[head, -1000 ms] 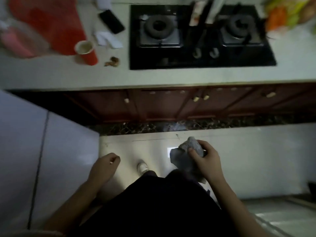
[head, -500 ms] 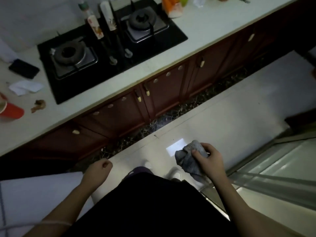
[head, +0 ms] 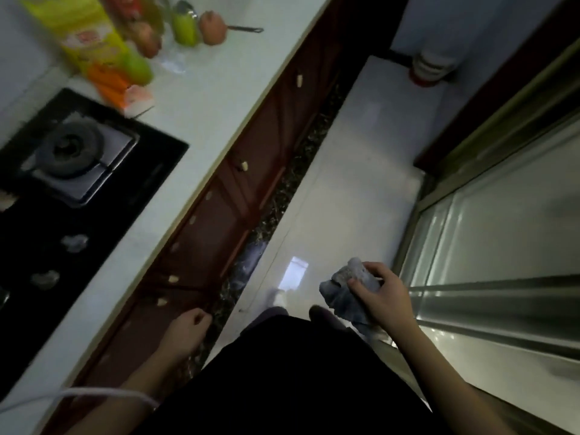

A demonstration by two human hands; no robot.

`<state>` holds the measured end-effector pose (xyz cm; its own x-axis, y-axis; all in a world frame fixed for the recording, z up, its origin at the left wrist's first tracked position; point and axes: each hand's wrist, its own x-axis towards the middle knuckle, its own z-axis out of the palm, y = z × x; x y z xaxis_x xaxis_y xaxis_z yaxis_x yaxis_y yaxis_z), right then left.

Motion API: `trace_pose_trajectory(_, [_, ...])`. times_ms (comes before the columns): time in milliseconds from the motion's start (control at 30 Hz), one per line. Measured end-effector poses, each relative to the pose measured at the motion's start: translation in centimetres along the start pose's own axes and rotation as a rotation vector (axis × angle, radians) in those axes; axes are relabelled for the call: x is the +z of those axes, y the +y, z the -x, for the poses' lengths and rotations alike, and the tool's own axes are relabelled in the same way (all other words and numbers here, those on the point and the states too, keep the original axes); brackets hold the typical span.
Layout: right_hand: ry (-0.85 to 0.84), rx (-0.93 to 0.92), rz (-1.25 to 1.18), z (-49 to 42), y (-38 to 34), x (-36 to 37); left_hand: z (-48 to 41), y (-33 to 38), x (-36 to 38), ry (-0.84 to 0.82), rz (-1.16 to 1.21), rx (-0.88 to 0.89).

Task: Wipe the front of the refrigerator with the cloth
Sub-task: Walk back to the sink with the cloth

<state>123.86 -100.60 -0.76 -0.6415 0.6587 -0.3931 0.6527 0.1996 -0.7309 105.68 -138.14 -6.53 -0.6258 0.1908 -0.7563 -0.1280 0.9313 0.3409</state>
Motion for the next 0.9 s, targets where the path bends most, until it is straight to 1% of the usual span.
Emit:
trace_pose_trajectory(100, [0.127,0.070,0.029,-1.9,-0.1,-2.1,-5.1,8.3,-2.1,-0.045,-0.132,0.149])
trace_pose_trajectory(200, [0.229,0.158,-0.036,-3.4,0.3,-4.2,-8.7,17.3,-3.9,-0.086,-0.213,0.248])
trace_pose_trajectory(333, [0.304,0.273,-0.078,-6.6,1.3,-6.5,-13.1,27.4,-5.1,-0.125,-0.266,0.375])
trace_pose_trajectory(400, [0.330,0.299,-0.096,-9.3,1.9,-7.5,-15.2,31.2,-5.4,-0.136,-0.255,0.397])
trace_pose_trajectory(467, [0.333,0.312,-0.111,-12.5,1.9,-8.7,-17.1,34.1,-5.7,-0.148,-0.215,0.369])
trace_pose_trajectory(567, [0.281,0.319,-0.122,-18.0,1.2,-10.8,-19.1,36.9,-6.6,-0.116,-0.131,0.263])
trace_pose_trajectory(733, [0.178,0.182,-0.138,-28.6,-2.4,-14.4,-21.3,40.0,-8.7,-0.030,0.034,0.168])
trace_pose_trajectory(800, [0.137,0.122,-0.146,-32.7,-4.3,-15.8,-22.2,41.3,-10.1,0.012,0.056,0.142])
trace_pose_trajectory(900, [0.103,0.079,-0.151,-38.8,-6.4,-17.7,-24.3,43.5,-11.3,0.013,0.122,0.054])
